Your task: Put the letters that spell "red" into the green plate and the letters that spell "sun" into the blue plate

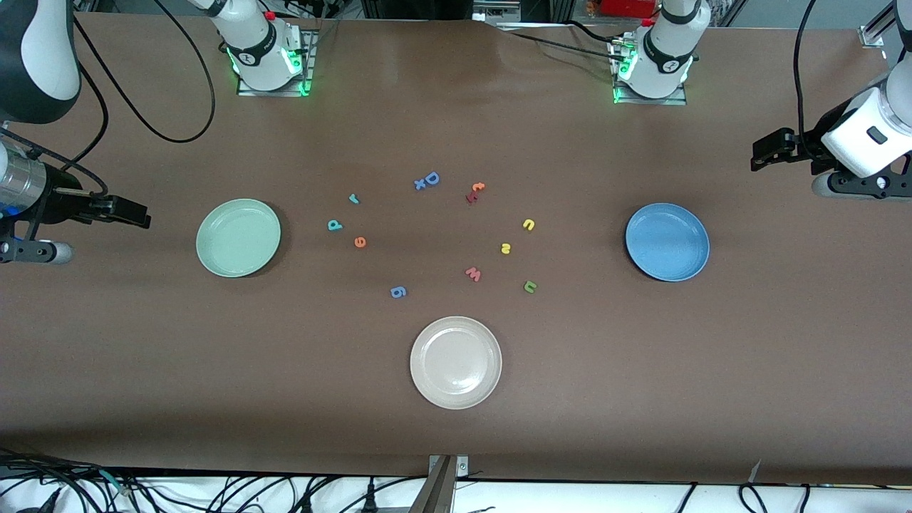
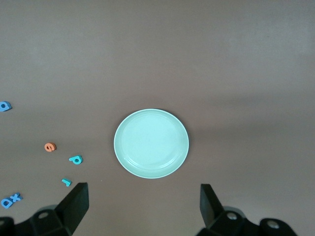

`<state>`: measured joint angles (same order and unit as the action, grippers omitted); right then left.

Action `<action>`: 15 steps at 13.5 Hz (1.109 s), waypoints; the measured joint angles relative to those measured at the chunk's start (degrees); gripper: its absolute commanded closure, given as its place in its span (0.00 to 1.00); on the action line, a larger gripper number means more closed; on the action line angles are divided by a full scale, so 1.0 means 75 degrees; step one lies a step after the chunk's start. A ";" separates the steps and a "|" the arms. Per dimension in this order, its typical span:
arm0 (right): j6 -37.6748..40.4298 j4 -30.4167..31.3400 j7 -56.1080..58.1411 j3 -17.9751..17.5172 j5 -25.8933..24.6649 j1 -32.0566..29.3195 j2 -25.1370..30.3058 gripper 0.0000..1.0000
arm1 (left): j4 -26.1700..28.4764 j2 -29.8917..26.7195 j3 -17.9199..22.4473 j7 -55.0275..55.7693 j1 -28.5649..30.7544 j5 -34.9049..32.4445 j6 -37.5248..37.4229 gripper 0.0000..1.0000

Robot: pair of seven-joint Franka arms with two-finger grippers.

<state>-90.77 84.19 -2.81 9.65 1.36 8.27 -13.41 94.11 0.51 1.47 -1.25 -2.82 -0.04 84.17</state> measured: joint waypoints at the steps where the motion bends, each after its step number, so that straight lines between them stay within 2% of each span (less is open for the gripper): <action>1: 0.0000 0.0000 -0.0103 0.0004 0.0006 0.0001 0.0018 0.00 | 0.0000 0.0000 0.0000 0.0000 0.0000 0.0000 0.0000 0.00; 8: -0.0008 0.0009 -0.1032 -0.0168 0.0044 0.0304 0.0016 0.00 | 0.0000 0.0001 0.0000 0.0000 -0.0005 0.0000 0.0000 0.00; 11: -0.0045 0.0066 -0.1106 -0.0179 0.0048 0.0515 -0.0179 0.00 | 0.0000 0.0004 0.0000 0.0000 -0.0007 0.0000 0.0000 0.00; 15: -0.0173 0.0076 -0.2044 -0.0189 0.0056 0.1000 -0.0384 0.01 | 0.0000 0.0006 0.0000 0.0000 -0.0009 0.0000 0.0000 0.00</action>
<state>-92.06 84.76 -18.15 8.23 1.79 15.77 -16.29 94.11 0.55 1.47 -1.24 -2.89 -0.04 84.17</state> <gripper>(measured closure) 0.000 0.000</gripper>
